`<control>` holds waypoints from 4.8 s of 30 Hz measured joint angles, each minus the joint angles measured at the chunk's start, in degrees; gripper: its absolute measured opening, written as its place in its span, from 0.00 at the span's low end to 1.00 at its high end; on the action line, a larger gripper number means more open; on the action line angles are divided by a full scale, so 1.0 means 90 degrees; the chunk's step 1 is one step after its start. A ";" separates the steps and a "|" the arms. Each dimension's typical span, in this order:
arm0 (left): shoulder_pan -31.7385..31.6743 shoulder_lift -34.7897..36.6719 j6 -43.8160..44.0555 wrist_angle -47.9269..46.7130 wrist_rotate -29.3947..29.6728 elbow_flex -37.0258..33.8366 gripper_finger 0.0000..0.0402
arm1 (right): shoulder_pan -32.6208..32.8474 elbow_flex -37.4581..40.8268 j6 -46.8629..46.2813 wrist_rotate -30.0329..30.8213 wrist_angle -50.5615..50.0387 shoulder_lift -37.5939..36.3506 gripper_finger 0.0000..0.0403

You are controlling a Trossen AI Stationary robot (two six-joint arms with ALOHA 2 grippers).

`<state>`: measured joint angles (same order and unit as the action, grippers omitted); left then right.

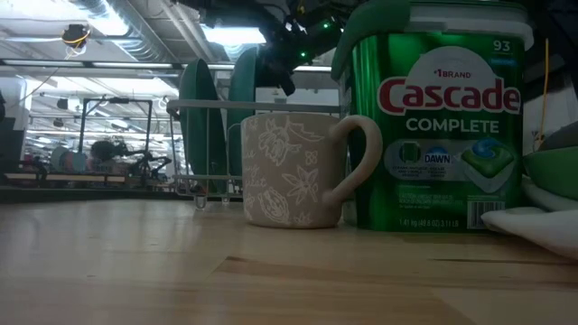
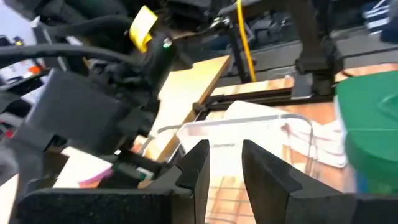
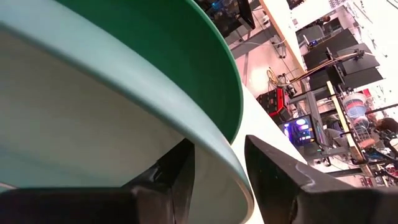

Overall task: Sort dishes
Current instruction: Put the blue plate in the dish rack

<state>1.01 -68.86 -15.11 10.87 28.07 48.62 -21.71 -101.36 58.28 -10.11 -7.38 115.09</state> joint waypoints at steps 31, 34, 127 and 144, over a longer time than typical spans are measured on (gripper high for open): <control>-0.0553 0.0082 0.0583 -0.1037 0.0933 0.0034 0.21 | 0.0010 -0.0010 0.0070 0.1052 -0.0354 -0.0063 0.36; -0.0553 0.0114 0.0615 -0.1069 0.0941 0.0027 0.21 | 0.0004 -0.0010 0.0044 0.1172 -0.0644 -0.0177 0.36; 0.0183 0.0342 0.0685 -0.1527 0.0357 -0.0002 0.21 | 0.0500 0.1826 -0.1773 0.1896 -0.3289 -0.2149 0.36; 0.0183 0.0342 0.0760 -0.1715 0.0360 0.0002 0.21 | 0.0504 0.1700 -0.1437 0.1404 -0.3563 -0.2147 0.36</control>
<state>2.65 -65.78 -8.28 -4.57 31.31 48.64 -17.18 -86.06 45.35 2.52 -39.44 95.77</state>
